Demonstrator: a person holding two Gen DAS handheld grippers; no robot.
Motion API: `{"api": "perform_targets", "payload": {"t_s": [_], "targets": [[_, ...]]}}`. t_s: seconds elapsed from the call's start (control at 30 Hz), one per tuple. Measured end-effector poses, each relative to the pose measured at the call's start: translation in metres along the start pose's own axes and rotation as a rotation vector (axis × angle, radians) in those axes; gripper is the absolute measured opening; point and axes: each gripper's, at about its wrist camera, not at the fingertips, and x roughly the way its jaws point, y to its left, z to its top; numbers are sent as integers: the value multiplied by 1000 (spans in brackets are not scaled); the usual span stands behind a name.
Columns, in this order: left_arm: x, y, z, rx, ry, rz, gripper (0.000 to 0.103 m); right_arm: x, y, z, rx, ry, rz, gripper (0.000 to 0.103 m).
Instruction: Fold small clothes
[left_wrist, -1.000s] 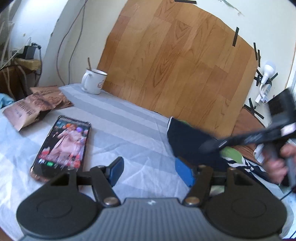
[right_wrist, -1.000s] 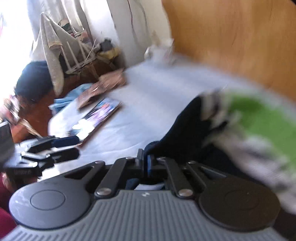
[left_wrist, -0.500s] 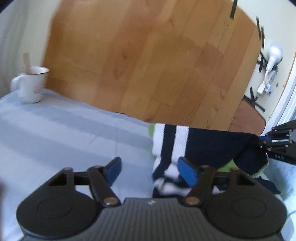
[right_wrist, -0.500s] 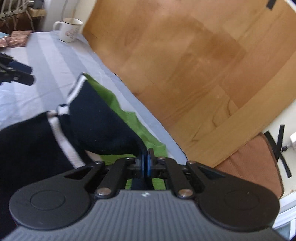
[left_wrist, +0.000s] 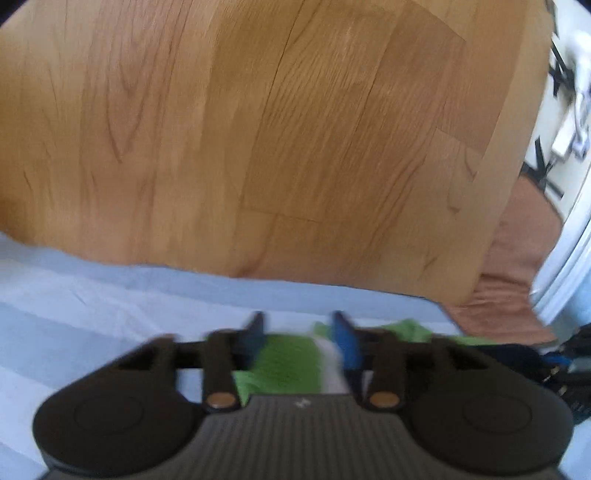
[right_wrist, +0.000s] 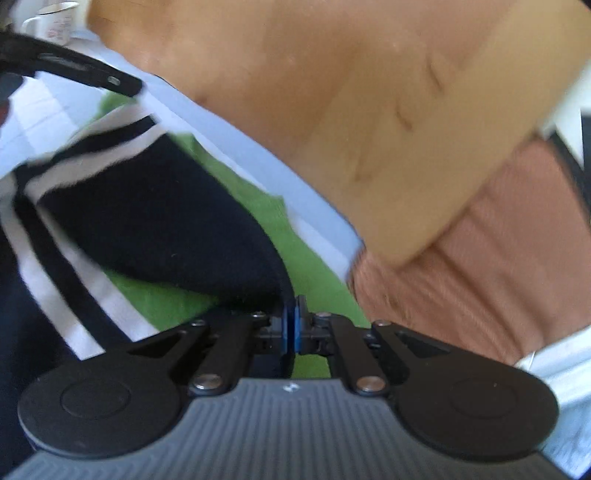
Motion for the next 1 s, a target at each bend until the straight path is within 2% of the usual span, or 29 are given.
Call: {"api": "perform_targets", "payload": {"t_s": [0.1, 0.17, 0.2, 0.27, 0.33, 0.37, 0.4, 0.43, 0.47, 0.5, 0.53, 0.67, 0.73, 0.8, 0.83, 0.87, 0.93, 1.0], "targets": [[-10, 5, -10, 0, 48, 21, 75, 0, -10, -8, 67, -3, 39, 10], [-19, 9, -20, -17, 84, 4, 82, -5, -15, -9, 130, -22, 83, 18], [-20, 10, -24, -15, 97, 8, 82, -7, -19, -10, 169, -33, 118, 23], [-21, 9, -31, -12, 133, 29, 82, -4, -25, -13, 243, -44, 180, 58], [-18, 6, -38, -17, 160, 28, 81, -6, -25, -21, 311, -48, 221, 62], [-17, 1, -38, -10, 165, 24, 73, -4, -24, -24, 336, -37, 250, 62], [-15, -3, -41, 9, 168, 25, 51, -2, -23, -29, 354, -27, 272, 61], [-12, -8, -44, 31, 178, 27, 40, 3, -20, -33, 357, -11, 289, 55], [-11, -13, -45, 51, 174, 54, 25, 6, -16, -36, 345, 4, 291, 25], [-12, -15, -44, 64, 157, 76, 13, 6, -11, -35, 325, 15, 281, 8], [-15, -13, -43, 67, 146, 80, 11, 2, -7, -33, 308, 10, 276, 7], [-31, 25, -40, -42, 128, 77, 9, -41, -1, -14, 248, -161, 326, 7], [-33, 45, -42, -101, 134, 125, 3, -54, 3, -2, 205, -230, 324, 8], [-35, 62, -44, -153, 125, 207, 3, -50, 8, 6, 156, -223, 256, 8], [-36, 68, -44, -187, 126, 205, 3, -42, 13, 10, 122, -200, 201, 11], [-38, 74, -45, -221, 130, 190, 3, -30, 17, 11, 75, -167, 133, 23], [-45, 73, -46, -245, 135, 155, 14, -2, 22, 11, 9, -70, -10, 44], [-59, 59, -48, -212, 113, 126, 44, 10, 19, 10, -1, -29, -68, 45]]}}
